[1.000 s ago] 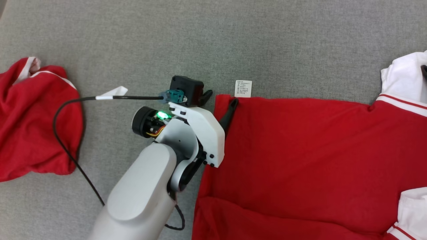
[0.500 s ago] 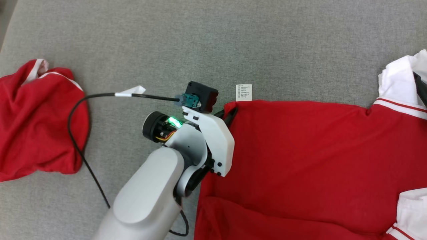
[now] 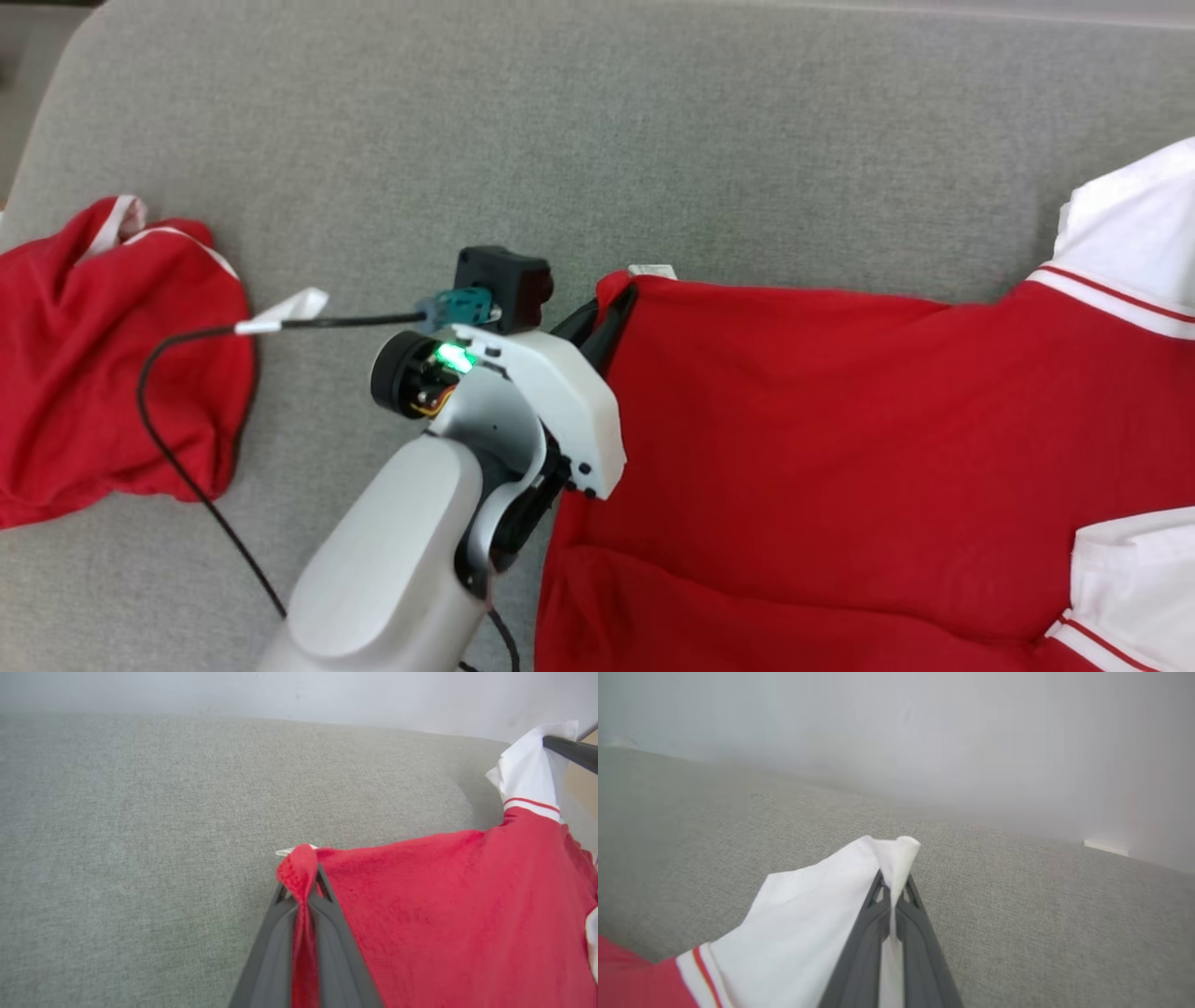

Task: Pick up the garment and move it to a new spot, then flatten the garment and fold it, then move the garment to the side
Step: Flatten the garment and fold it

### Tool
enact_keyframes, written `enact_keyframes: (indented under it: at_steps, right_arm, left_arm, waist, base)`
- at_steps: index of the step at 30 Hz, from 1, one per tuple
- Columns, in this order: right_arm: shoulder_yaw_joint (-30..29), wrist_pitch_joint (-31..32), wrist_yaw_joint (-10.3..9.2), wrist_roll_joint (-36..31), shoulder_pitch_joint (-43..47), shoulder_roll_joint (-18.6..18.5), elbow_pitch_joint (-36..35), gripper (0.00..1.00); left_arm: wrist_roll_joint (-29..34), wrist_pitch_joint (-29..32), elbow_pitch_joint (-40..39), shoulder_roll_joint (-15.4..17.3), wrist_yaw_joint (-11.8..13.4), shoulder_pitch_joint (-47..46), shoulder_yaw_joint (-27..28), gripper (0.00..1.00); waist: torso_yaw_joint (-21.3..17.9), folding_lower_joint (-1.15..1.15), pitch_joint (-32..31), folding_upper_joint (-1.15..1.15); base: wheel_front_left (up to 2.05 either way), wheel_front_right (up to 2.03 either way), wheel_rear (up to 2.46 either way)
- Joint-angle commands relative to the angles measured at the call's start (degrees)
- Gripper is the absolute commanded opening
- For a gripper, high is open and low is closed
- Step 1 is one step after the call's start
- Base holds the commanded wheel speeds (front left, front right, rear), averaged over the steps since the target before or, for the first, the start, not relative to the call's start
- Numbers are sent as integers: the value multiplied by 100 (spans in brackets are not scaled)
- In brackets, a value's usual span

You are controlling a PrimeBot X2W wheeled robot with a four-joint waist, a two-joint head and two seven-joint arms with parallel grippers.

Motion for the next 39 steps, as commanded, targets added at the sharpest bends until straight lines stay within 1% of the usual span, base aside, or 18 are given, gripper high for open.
enact_keyframes:
  at_steps: [1, 9, 14, 18, 23, 24, 26, 28, 33, 39]
  right_arm:
    - [-12, -118, 1, 104, 115, -69, -47, 0]
    - [63, -789, 1, 451, 825, -423, -603, 0]
    - [30, -1208, 1, 647, 1554, -602, -1066, 0]
    - [-75, -1409, 1, 748, 2221, -648, -1319, 0]
    - [-375, -1517, 1, 777, 2967, -460, -1485, 0]
    - [-375, -1517, 1, 777, 2967, -460, -1485, 0]
    - [-536, -1534, 1, 644, 3263, -308, -1518, 0]
    - [-600, -1528, 1, 613, 3333, -253, -1523, 0]
    - [-1099, -1529, 1, 428, 3703, -13, -1623, 0]
    - [-1454, -1530, 1, 154, 4113, 181, -1813, 0]
  left_arm:
    - [-53, -102, -66, 43, 42, 126, 40, 0]
    - [-202, -375, -522, 192, 143, 766, 156, 0]
    - [-303, -535, -963, 285, 220, 1396, 187, 0]
    - [-444, -612, -1164, 312, 290, 1969, 178, 0]
    - [-631, -795, -1327, 370, 453, 2551, 331, 0]
    - [-631, -795, -1327, 370, 453, 2551, 331, 0]
    - [-667, -874, -1398, 447, 520, 2796, 434, 0]
    - [-686, -883, -1419, 466, 538, 2846, 466, 0]
    - [-826, -891, -1520, 451, 556, 2997, 552, 0]
    - [-900, -872, -1532, 495, 572, 3061, 565, 0]
  waist:
    - [-56, 0, -97, 0]
    - [-313, 0, -475, 0]
    - [-513, 0, -751, 0]
    - [-647, 0, -931, 0]
    - [-807, 0, -1043, 0]
    - [-807, 0, -1043, 0]
    - [-879, 0, -1071, 0]
    - [-895, 0, -1079, 0]
    - [-922, 0, -1133, 0]
    - [-984, 0, -1239, 0]
  base:
    - [0, 0, 0]
    - [0, 0, 0]
    - [0, 0, 0]
    - [0, 0, 0]
    - [0, 0, 0]
    - [0, 0, 0]
    - [0, 0, 0]
    - [0, 0, 0]
    - [0, 0, 0]
    - [0, 0, 0]
